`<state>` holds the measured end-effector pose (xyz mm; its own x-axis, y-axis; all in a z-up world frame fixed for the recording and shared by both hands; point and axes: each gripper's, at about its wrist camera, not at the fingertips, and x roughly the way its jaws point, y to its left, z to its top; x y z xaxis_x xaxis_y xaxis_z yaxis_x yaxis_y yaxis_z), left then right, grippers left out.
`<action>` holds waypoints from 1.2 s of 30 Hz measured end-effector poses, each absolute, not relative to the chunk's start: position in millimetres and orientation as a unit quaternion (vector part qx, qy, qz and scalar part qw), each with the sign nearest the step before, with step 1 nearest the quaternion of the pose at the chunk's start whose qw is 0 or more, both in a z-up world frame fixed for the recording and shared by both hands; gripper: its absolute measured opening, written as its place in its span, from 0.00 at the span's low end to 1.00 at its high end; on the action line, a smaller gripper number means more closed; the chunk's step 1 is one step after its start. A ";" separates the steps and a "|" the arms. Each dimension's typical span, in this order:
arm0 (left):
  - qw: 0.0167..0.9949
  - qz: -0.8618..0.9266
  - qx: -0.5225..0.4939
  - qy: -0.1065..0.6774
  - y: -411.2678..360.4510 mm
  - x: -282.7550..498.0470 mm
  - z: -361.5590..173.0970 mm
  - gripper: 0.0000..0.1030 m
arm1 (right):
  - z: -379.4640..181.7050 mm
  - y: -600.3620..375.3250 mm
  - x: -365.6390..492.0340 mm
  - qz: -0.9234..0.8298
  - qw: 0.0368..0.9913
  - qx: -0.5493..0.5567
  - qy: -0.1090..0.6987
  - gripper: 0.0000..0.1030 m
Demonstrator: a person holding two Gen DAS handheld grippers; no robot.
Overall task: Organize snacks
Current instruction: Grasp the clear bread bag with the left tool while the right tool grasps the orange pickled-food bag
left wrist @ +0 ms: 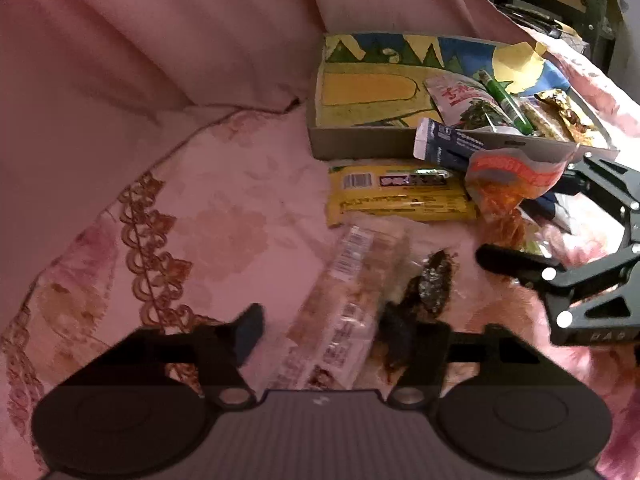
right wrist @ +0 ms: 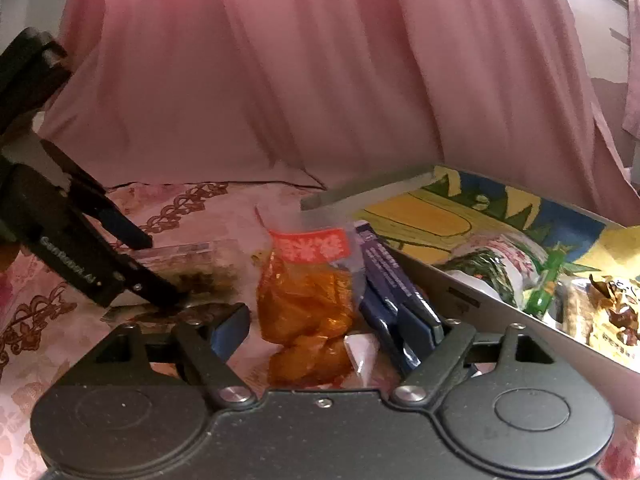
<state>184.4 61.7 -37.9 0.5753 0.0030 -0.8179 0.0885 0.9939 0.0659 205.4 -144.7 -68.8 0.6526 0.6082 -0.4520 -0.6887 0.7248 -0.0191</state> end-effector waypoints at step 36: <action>0.883 0.012 -0.083 0.461 7.3 124.0 -32.7 0.39 | -60.8 -149.3 158.1 0.353 0.891 -0.163 0.234 0.38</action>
